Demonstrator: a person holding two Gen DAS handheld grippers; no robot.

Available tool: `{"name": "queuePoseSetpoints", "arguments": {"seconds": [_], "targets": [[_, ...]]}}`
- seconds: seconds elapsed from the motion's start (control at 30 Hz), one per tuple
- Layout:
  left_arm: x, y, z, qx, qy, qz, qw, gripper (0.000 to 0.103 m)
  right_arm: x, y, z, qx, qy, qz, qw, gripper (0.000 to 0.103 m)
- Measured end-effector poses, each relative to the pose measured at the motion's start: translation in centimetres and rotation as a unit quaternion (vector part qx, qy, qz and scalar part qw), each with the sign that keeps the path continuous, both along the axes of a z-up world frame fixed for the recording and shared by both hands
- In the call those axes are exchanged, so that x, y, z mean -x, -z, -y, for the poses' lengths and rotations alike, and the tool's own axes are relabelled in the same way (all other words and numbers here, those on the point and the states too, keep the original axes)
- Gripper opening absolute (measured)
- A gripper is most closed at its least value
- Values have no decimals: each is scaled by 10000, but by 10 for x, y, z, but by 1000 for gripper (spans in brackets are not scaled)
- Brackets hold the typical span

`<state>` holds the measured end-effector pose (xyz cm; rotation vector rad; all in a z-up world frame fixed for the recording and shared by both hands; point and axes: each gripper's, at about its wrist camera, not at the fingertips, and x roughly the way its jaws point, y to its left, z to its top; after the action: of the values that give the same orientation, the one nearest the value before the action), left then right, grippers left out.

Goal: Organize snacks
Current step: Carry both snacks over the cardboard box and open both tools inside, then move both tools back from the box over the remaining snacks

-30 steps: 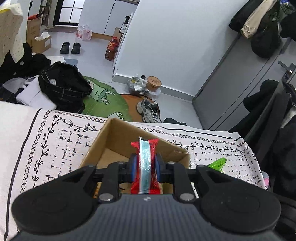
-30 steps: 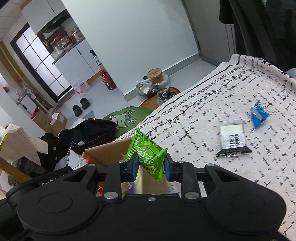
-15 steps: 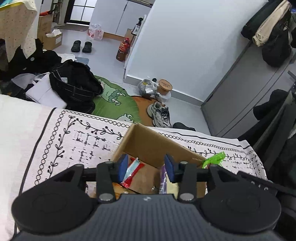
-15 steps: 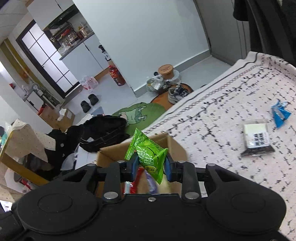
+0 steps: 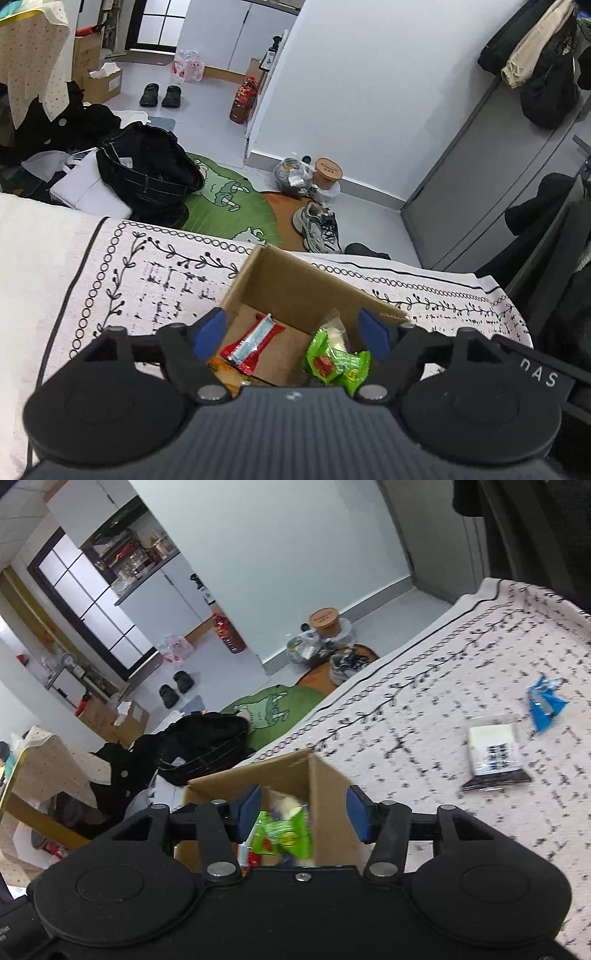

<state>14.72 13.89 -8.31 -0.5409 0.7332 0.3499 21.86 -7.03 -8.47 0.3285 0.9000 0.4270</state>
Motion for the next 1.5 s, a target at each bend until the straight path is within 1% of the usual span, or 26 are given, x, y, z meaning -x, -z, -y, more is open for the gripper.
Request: {"name": "queuePoseSetpoints", "arguments": {"seconds": [0.3,0.37,0.57,0.83,1.07,1.23,1.37,1.5], "targets": [[-9,-5,23,-57,216,4,9998,80,-2,-4,42,150,233,34,9996,52],[-12,-6,32,-64,320,-6,9995,83,-2,-4,56,193,337,36,9992,53],[-24,-10,65,-273,633,-93,9976,91,-7,-4,95,325,627,50,9975,63],[-38,-11,107,-369,915,-204,9949,92,-17,-11,135,487,875,114,9949,79],[-50,-9,135,-401,1062,-272,9932,93,-33,-17,160,490,951,115,9942,82],[-60,-7,151,-476,1097,-314,9923,92,-42,-17,172,468,981,23,9941,82],[-64,-5,159,-486,1042,-290,9929,92,-47,-11,183,388,1027,-9,9940,82],[-70,-1,168,-538,1016,-281,9930,92,-50,2,191,287,1063,-107,9939,81]]}}
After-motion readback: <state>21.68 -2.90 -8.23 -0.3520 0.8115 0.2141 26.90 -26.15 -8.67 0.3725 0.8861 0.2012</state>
